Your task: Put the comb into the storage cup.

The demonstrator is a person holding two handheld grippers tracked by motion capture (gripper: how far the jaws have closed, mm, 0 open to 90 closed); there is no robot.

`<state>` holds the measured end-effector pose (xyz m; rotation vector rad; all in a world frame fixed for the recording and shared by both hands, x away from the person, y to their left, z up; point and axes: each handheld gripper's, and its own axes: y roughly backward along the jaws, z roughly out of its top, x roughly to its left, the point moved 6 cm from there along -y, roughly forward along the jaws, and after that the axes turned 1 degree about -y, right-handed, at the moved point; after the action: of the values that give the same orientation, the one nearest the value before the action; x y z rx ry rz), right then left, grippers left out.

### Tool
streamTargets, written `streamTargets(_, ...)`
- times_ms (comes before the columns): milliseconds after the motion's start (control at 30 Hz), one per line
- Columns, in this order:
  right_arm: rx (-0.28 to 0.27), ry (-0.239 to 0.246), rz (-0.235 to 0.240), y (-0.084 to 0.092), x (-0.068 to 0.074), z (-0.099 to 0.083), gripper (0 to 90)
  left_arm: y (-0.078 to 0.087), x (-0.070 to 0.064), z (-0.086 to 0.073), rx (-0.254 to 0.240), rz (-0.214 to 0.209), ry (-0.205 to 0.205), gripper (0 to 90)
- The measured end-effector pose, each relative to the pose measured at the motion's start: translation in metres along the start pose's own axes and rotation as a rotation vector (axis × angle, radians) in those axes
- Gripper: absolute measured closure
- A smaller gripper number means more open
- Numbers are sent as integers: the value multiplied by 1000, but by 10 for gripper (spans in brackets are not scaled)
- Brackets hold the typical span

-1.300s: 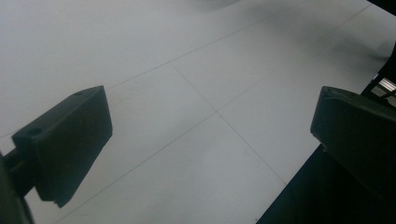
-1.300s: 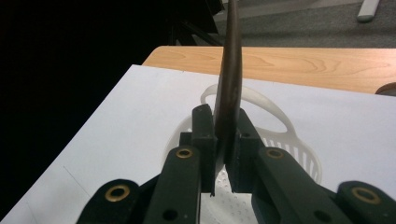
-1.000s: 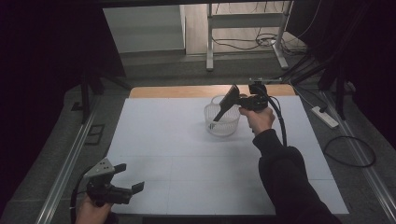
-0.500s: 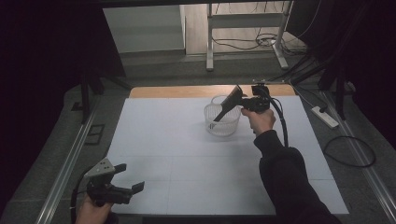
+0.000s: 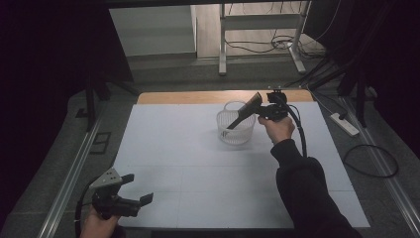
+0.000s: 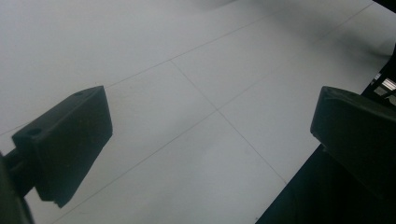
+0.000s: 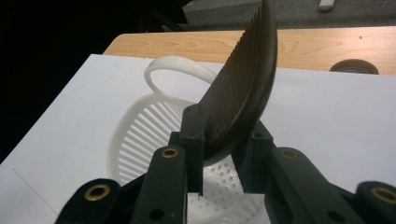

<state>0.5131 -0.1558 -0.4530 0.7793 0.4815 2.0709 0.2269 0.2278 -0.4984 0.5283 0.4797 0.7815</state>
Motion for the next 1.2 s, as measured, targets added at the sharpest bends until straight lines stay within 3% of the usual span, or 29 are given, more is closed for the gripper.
streamTargets(733,31,42,-103,2,-19,-9,597,0,0,0,1,-1,-1,0)
streamTargets(1200,79,91,-134,3,-18,-12,300,0,0,0,1,1,-5,0)
